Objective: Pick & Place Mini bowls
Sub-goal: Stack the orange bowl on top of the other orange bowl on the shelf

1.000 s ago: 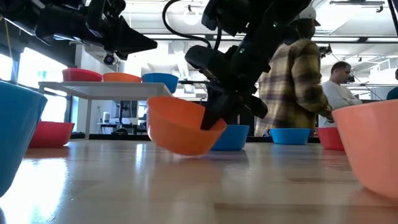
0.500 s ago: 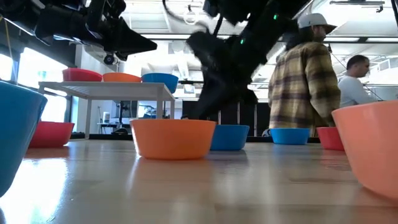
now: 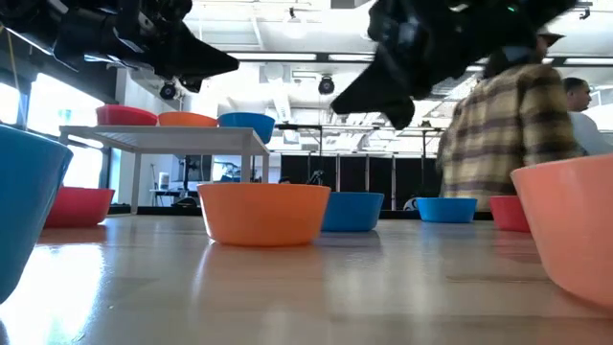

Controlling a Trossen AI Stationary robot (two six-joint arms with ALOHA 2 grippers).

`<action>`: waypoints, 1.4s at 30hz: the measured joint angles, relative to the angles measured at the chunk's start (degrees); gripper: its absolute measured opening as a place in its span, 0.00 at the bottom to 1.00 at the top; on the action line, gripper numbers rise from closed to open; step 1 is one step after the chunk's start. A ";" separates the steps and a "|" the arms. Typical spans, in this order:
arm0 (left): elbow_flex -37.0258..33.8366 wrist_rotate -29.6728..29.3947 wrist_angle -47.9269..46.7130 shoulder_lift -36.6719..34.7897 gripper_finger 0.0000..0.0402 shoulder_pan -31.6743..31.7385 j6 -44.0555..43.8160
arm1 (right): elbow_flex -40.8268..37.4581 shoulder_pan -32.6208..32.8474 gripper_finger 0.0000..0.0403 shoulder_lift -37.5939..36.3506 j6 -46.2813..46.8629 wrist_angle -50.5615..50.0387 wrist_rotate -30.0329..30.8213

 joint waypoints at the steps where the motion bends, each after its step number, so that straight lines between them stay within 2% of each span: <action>1: 0.02 0.16 -0.10 0.00 0.01 -0.04 -0.36 | -2.08 -0.22 0.00 -1.43 -0.57 2.16 0.10; 5: 1.92 -1.26 -5.01 0.02 0.01 -1.37 -1.20 | -8.82 -0.97 0.00 -7.17 -2.39 7.48 1.87; 10: 6.79 -6.25 -13.16 1.08 0.01 -5.36 -0.01 | -14.56 -1.15 0.00 -13.22 -4.41 9.23 5.28; 15: 11.29 -8.03 -19.87 3.95 0.01 -8.29 -0.70 | -17.72 -1.15 0.00 -17.00 -5.86 9.35 6.65; 21: 15.75 -10.62 -26.42 8.73 0.02 -9.87 -4.33 | -18.20 -1.15 0.00 -17.66 -9.16 9.36 6.76; 25: 19.71 -12.61 -33.18 12.07 0.08 -11.72 -4.70 | -18.21 -1.16 0.00 -17.66 -11.95 9.37 7.63; 34: 30.27 -13.32 -45.78 21.80 0.29 -16.76 -7.63 | -18.21 -1.15 0.00 -17.66 -15.39 9.06 7.29; 42: 37.19 -13.17 -52.33 32.25 0.37 -20.35 -10.25 | -18.21 -1.17 0.00 -17.64 -16.81 7.62 6.65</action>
